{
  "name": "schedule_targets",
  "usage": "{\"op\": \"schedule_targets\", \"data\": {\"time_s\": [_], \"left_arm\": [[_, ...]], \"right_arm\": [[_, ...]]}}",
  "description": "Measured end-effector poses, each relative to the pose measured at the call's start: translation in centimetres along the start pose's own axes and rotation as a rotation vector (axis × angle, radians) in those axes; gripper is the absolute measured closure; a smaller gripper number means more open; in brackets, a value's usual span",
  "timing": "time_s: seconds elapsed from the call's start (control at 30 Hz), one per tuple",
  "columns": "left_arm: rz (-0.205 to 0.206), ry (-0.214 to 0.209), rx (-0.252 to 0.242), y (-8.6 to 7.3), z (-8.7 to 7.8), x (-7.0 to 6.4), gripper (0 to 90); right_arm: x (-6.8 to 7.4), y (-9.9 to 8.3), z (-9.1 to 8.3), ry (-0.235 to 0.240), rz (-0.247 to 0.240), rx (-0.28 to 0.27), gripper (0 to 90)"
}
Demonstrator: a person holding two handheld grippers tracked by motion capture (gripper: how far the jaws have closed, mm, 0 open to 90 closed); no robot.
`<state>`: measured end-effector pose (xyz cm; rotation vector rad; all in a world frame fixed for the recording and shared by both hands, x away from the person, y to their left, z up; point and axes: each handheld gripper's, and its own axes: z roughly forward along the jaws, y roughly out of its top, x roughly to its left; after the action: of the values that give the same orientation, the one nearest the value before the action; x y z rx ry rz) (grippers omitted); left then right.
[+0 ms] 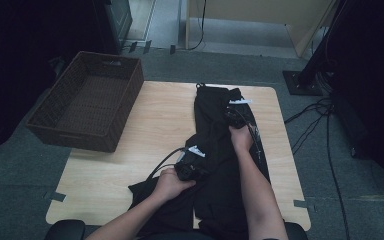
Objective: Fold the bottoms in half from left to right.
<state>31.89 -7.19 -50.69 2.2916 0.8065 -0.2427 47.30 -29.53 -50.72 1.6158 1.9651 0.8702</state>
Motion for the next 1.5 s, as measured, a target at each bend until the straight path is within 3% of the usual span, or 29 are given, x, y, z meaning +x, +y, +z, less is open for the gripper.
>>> {"op": "schedule_targets", "data": {"time_s": [0.23, 0.47, 0.63, 0.83, 1.0, 1.13, 1.23, 1.37, 1.5], "left_arm": [[-0.021, 0.042, 0.005, -1.0, -1.9, 1.8, 90.0], [-0.079, 0.105, -0.013, -3.0, -5.3, 4.9, 90.0], [-0.121, 0.152, -0.025, -4.8, -8.0, 7.2, 90.0], [-0.157, 0.201, -0.028, -6.9, -10.8, 9.0, 90.0], [-0.184, 0.232, -0.042, -8.1, -12.1, 9.8, 90.0], [-0.191, 0.283, -0.042, -8.8, -13.1, 10.2, 90.0], [-0.232, 0.268, -0.057, -9.2, -13.4, 10.7, 90.0], [-0.263, 0.229, -0.060, -8.8, -13.4, 10.4, 90.0], [-0.256, 0.182, -0.120, -8.0, -14.3, 9.1, 90.0]], "right_arm": [[0.8, 0.0, 0.5, -0.006, -0.010, -0.012, 83.3], [3.0, 0.6, 1.4, 0.003, -0.024, -0.018, 83.2], [5.4, 1.3, 2.3, 0.021, -0.038, -0.021, 83.2], [8.8, 2.2, 3.4, 0.051, -0.059, -0.021, 82.9], [11.4, 2.9, 4.3, 0.076, -0.069, -0.027, 82.9], [12.8, 3.4, 4.9, 0.095, -0.078, -0.026, 82.8], [13.4, 3.4, 5.1, 0.107, -0.085, -0.038, 82.7], [12.7, 3.8, 5.1, 0.142, -0.067, -0.014, 82.7], [12.2, 4.6, 4.4, 0.170, -0.063, -0.035, 83.3]]}}
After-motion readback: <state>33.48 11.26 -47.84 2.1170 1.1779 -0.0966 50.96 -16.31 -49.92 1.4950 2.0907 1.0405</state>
